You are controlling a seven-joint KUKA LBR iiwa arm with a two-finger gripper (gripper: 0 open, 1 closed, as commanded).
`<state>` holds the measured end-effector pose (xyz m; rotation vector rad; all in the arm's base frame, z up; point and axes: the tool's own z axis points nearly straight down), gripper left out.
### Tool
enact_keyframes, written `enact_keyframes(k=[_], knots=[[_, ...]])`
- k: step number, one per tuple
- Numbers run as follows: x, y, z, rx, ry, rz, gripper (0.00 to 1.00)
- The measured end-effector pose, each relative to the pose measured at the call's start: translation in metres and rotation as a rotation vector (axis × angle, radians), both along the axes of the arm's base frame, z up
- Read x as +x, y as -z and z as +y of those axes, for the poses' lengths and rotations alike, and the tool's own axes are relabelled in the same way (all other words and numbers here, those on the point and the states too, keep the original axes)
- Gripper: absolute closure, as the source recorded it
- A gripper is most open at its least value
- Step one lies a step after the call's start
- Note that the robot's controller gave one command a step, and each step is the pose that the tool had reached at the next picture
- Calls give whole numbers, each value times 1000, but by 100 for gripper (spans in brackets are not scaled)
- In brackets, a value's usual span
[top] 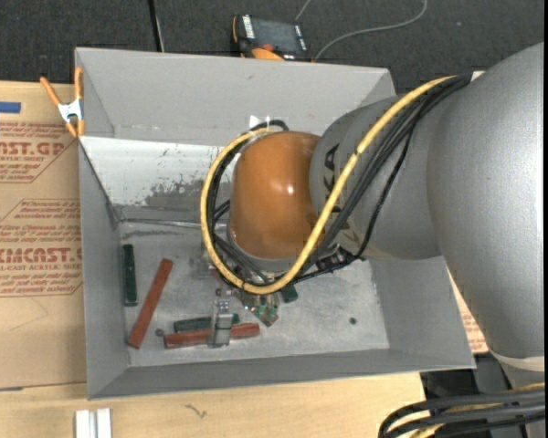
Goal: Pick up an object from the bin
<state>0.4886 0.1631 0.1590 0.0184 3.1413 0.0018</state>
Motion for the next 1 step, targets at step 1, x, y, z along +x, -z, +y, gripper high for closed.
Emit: enact_keyframes(k=[1], knots=[[-8,91,-29,-1,143,2,0]])
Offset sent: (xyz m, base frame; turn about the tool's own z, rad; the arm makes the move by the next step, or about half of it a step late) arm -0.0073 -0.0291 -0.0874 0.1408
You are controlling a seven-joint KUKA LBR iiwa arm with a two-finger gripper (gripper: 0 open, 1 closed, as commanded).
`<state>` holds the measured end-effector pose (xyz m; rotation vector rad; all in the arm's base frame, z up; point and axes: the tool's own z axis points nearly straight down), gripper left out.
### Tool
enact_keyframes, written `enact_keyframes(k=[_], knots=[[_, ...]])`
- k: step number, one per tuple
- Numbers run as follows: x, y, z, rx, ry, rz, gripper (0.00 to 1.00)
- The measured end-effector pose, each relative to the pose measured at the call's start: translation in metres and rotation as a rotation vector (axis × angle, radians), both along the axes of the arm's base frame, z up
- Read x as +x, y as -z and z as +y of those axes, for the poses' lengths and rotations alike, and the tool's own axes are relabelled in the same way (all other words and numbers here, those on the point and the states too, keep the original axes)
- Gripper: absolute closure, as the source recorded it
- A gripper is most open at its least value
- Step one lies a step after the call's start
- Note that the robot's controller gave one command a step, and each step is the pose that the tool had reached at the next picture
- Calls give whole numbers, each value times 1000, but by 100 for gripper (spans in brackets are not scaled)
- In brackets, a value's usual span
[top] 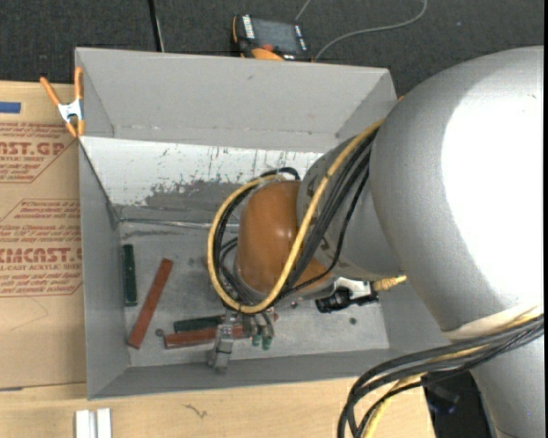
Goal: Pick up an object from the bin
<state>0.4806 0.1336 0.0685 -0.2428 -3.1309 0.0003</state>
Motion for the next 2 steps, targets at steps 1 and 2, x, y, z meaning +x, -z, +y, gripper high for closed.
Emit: enact_keyframes(k=[1,2], knots=[[0,-2,1,1,-3,1,100],[2,-3,1,1,-2,-3,0]])
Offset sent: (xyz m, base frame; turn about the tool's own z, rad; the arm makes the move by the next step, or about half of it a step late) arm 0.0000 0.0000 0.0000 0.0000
